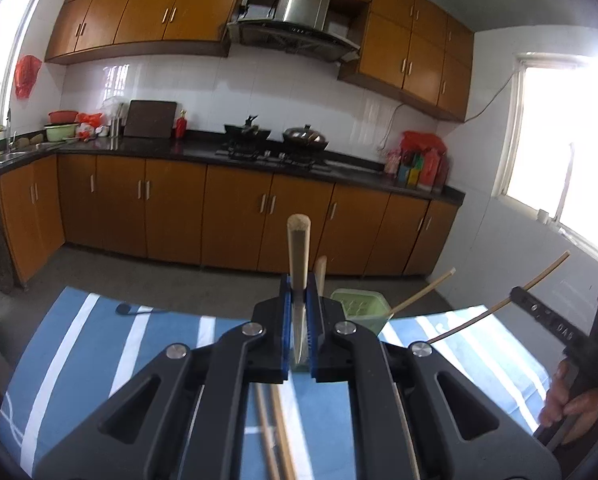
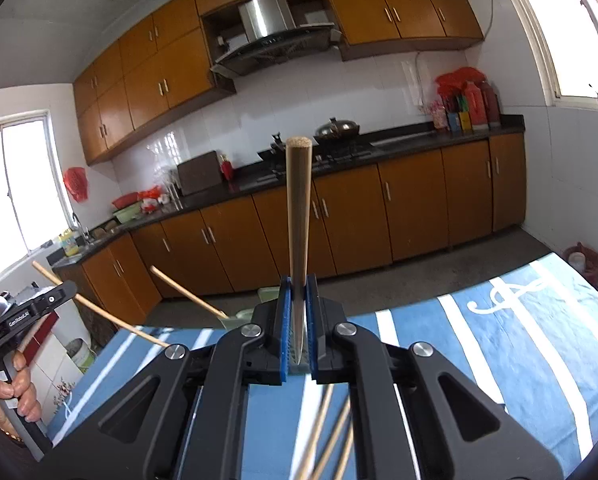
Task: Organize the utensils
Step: 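Lower both chopsticks into the holder and open both grippers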
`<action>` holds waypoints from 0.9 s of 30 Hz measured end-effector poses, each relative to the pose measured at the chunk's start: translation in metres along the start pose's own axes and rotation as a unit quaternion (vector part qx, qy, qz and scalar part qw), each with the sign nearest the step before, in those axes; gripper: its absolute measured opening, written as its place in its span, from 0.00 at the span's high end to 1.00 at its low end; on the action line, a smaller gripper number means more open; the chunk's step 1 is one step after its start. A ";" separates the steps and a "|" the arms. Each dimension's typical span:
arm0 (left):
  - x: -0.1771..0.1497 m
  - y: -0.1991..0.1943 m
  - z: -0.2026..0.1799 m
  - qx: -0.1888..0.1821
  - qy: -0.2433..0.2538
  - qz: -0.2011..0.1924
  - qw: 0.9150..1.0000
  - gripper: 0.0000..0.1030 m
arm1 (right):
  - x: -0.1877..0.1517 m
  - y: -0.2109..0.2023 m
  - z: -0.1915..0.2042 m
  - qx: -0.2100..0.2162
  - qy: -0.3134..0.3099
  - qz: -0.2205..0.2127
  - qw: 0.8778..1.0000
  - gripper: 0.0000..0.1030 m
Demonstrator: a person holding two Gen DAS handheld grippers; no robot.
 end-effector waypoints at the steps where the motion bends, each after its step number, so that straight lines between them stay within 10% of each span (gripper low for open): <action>1: 0.005 0.001 -0.004 -0.004 0.000 -0.005 1.000 0.92 | 0.004 0.001 0.003 0.004 0.000 -0.004 1.000 0.93; 11: 0.053 0.041 -0.046 -0.007 0.029 -0.071 0.997 0.93 | 0.030 0.035 0.028 0.004 -0.013 -0.034 0.999 0.93; 27: 0.013 0.132 -0.004 0.012 -0.009 -0.016 1.000 0.93 | 0.003 0.100 0.042 -0.003 -0.021 0.043 0.999 0.93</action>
Point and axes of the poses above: each gripper's, at about its wrist camera, not at the fingertips, and y roughly the way its jaws point, z to its left, x to its top, the point moved 3 cm from there along y, roughly the way its jaws point, and after that the axes turned 13 degrees about -x, right-handed, at the moved point
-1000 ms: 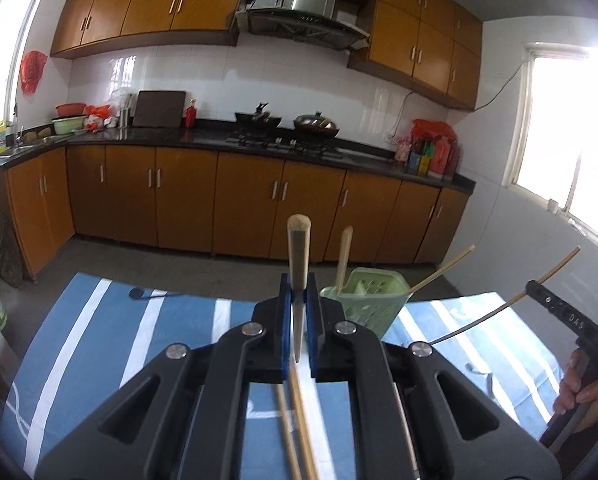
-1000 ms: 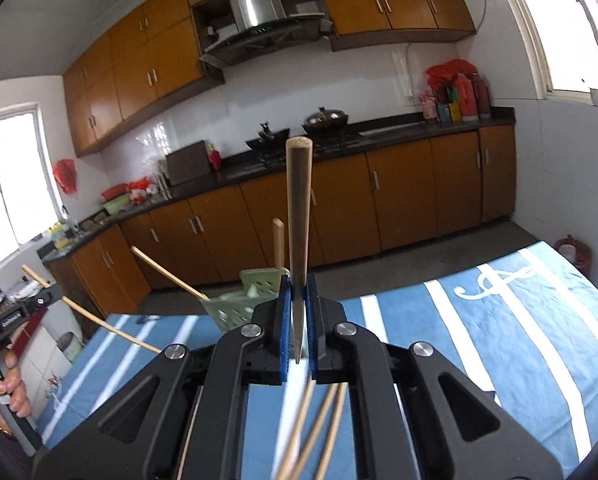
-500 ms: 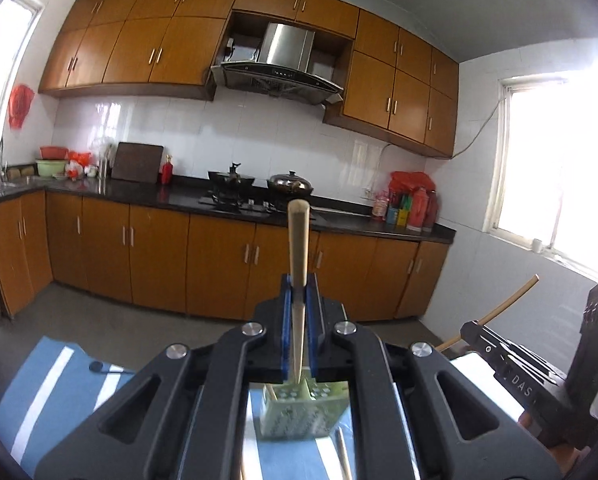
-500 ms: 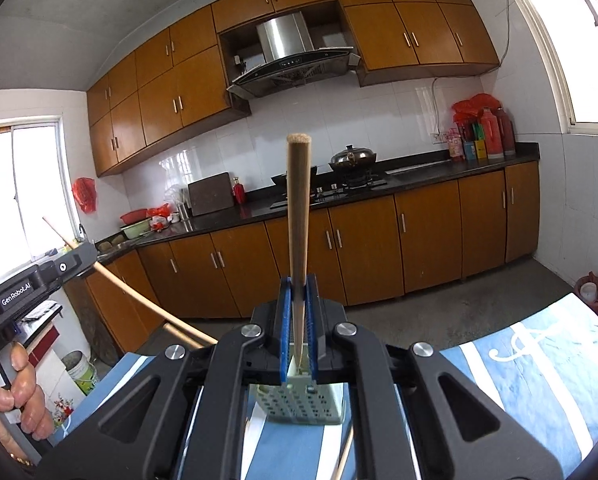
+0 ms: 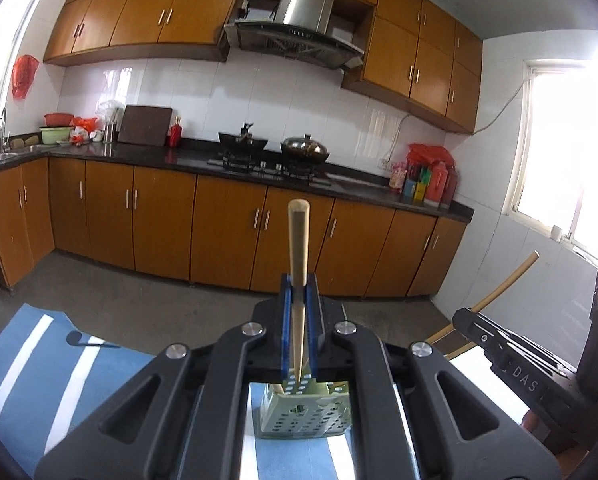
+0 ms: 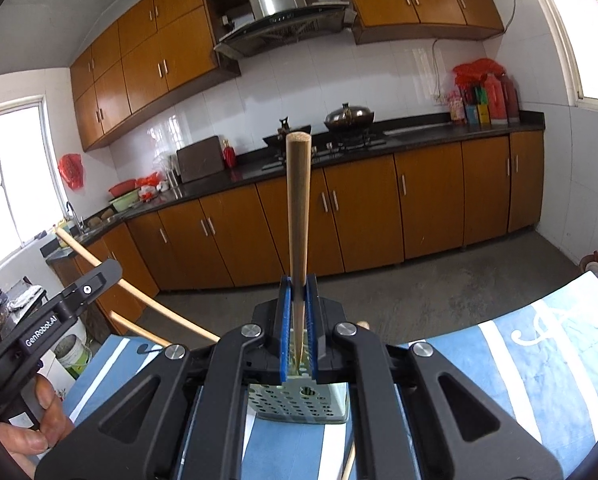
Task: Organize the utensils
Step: 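Lower both chopsticks into the holder and open both grippers, then move both grippers back down and close each on another chopstick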
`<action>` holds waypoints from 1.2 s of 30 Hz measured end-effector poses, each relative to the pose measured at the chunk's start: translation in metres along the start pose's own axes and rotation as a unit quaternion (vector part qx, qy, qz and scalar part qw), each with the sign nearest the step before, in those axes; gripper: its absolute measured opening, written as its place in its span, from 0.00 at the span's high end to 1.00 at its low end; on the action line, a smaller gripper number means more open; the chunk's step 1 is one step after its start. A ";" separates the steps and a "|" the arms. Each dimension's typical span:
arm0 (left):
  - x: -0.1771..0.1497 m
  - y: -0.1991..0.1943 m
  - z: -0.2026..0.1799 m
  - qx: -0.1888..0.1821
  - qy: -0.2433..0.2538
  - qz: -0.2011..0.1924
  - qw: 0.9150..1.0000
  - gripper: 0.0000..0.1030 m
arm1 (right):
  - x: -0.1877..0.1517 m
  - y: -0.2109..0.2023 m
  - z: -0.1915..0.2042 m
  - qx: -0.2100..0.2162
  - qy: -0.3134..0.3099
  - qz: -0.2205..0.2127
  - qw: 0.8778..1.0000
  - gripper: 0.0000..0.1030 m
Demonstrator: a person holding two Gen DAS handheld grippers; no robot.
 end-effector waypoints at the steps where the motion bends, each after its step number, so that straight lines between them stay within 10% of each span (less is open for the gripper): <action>1: -0.002 0.002 0.001 0.000 -0.001 0.004 1.000 0.92 | -0.001 0.002 -0.001 0.000 -0.001 0.004 1.000 0.93; 24: 0.004 -0.054 0.012 0.008 -0.022 -0.010 1.000 0.80 | 0.010 -0.053 -0.025 -0.029 0.018 -0.025 0.999 0.76; 36: -0.103 -0.100 0.069 0.067 -0.040 0.102 0.992 0.77 | -0.117 -0.035 -0.079 -0.086 0.004 0.125 0.988 0.75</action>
Point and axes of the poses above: each gripper's, at about its wrist camera, not at the fingertips, and y roughly the way its jaws point, z to its left, x to its top, the point moved 3 cm from there along y, roughly the way its jaws point, and after that the axes turned 13 degrees about -x, right-handed, at the moved point
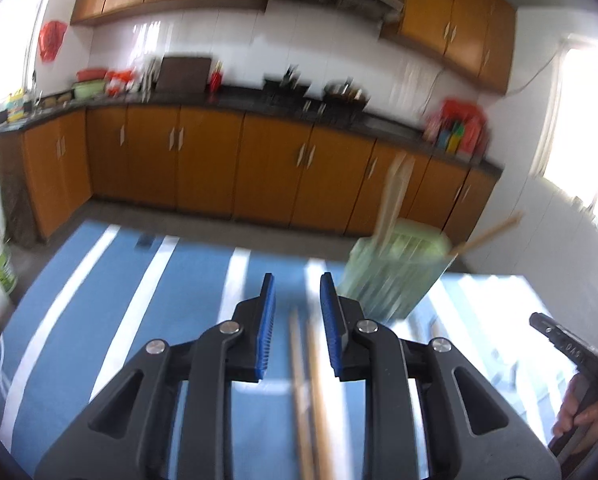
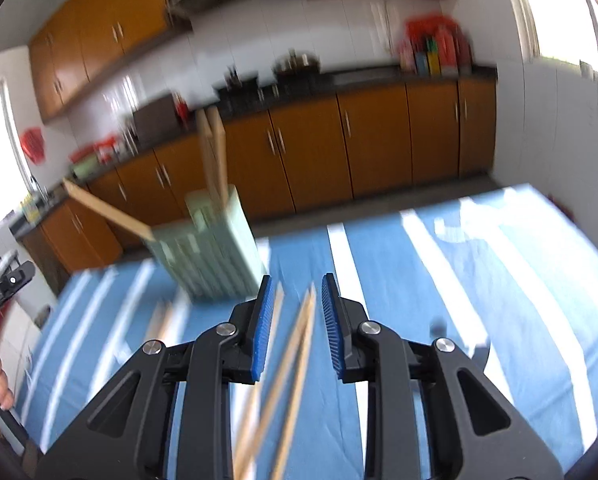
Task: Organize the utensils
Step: 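Move both grippers back down and close each on another chopstick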
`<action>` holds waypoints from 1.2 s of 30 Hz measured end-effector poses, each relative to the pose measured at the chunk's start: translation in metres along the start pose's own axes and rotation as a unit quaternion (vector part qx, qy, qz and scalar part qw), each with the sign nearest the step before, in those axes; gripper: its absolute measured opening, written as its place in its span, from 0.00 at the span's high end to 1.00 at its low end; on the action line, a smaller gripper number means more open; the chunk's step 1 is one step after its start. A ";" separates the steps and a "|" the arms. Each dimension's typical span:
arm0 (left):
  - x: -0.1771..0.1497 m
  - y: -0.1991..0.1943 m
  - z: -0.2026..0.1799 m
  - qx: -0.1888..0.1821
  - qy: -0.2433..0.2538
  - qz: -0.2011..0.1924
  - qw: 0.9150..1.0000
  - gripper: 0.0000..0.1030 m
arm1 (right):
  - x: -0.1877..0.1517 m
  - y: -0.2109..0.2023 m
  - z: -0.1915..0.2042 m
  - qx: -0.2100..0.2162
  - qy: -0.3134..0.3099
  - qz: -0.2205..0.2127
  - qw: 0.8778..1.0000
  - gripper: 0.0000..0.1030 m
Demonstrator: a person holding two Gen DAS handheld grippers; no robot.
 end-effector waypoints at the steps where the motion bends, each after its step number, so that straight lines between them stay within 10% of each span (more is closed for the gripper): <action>1: -0.012 0.005 0.007 0.009 -0.003 0.015 1.000 0.77 | -0.013 0.009 0.001 0.003 -0.005 0.020 1.000 0.75; 12: -0.097 0.037 0.039 0.005 -0.039 0.123 0.992 0.77 | -0.086 0.061 0.038 -0.006 -0.062 0.114 0.992 0.75; 18: -0.103 0.047 0.023 -0.019 -0.032 0.139 0.990 0.77 | -0.089 0.061 0.025 -0.033 -0.064 0.102 0.992 0.93; 36: -0.132 0.086 -0.006 -0.011 0.021 0.192 0.981 0.87 | -0.079 0.068 -0.013 -0.082 -0.018 0.102 0.991 0.93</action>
Point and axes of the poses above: each gripper's, at about its wrist camera, not at the fingertips, and y roughly the way its jaws point, z to its left, x to its top, the point moved 3 cm from there along y, roughly the way its jaws point, and after that the axes turned 13 degrees about -x, right-handed, at the moved point
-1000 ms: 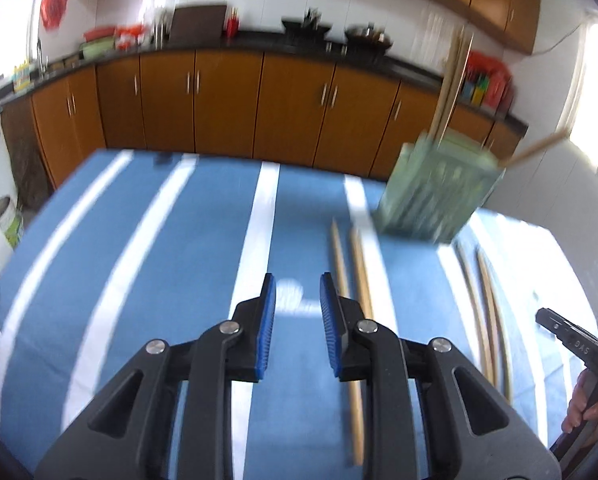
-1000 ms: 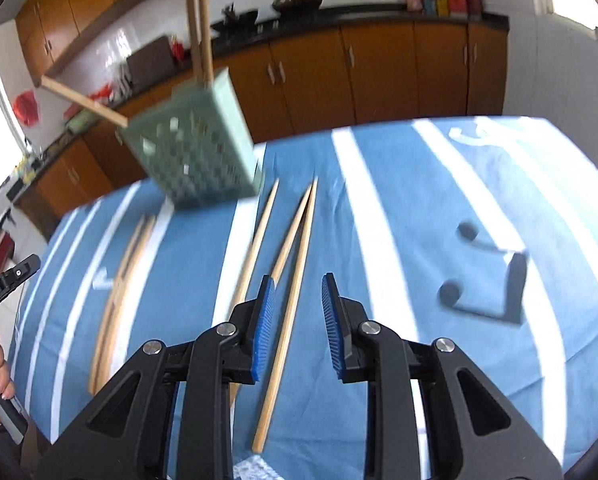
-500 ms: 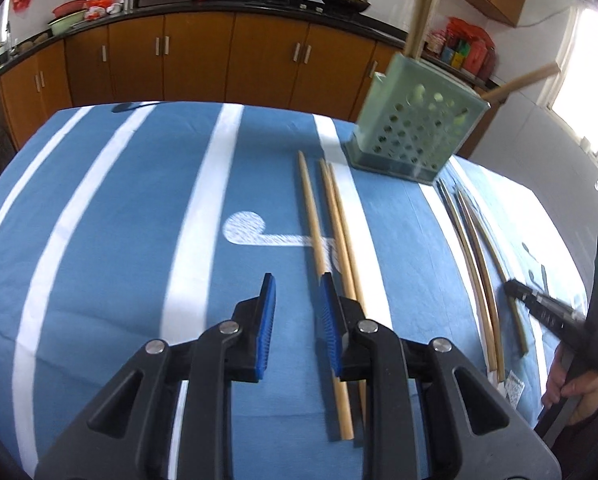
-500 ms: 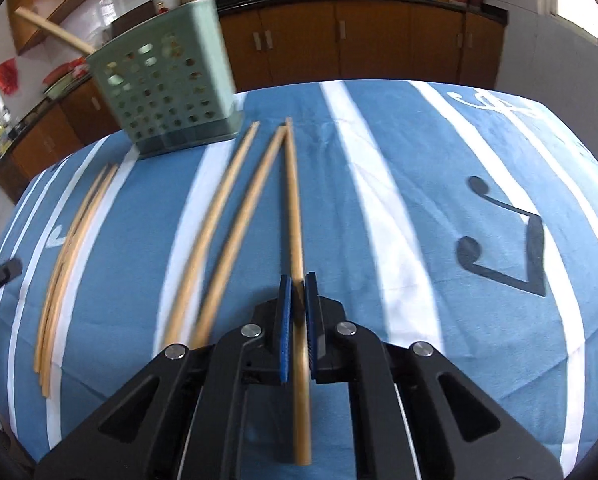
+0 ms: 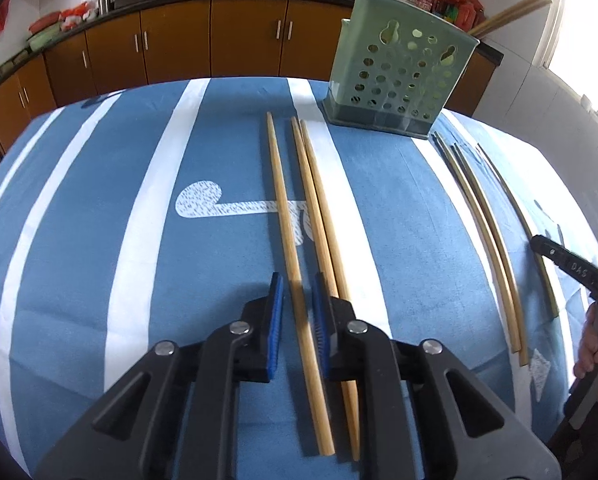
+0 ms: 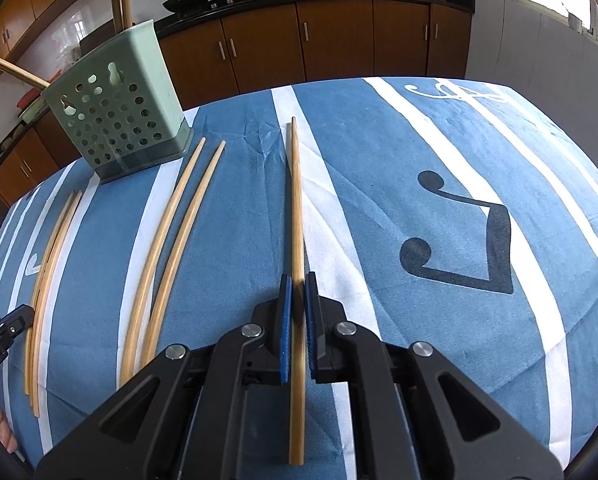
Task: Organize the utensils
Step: 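Move both grippers back down and close each on another chopstick, then hold one chopstick in each gripper and begin lifting them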
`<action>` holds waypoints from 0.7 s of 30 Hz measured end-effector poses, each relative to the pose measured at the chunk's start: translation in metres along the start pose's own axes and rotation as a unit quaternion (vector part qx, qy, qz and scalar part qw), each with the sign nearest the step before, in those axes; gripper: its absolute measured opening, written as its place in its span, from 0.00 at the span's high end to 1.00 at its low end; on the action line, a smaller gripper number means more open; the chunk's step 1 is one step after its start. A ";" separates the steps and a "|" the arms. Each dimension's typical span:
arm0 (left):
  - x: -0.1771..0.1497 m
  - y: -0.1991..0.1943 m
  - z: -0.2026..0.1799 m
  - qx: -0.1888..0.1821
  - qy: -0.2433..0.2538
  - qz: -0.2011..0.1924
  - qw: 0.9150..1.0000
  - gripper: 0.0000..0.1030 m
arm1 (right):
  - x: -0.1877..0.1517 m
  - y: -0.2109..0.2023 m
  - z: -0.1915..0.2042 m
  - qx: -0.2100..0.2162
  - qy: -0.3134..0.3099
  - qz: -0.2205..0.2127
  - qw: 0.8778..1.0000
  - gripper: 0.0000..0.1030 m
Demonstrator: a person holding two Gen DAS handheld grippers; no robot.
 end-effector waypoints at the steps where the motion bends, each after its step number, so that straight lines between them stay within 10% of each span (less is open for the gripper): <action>1: 0.000 0.001 -0.001 0.005 0.002 0.000 1.000 0.90 | 0.000 0.000 0.000 0.000 -0.001 0.000 1.000 0.93; 21: 0.019 -0.012 0.069 0.064 -0.054 -0.042 0.996 0.90 | 0.008 0.007 0.016 0.009 -0.024 -0.023 0.999 0.93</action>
Point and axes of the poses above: each gripper's, at about its wrist camera, not at the fingertips, and y roughly the way its jaws point, z to its left, x to its top, the point moved 3 cm from there along y, roughly the way its jaws point, and after that the axes turned 13 degrees about -x, right-handed, at the moved point
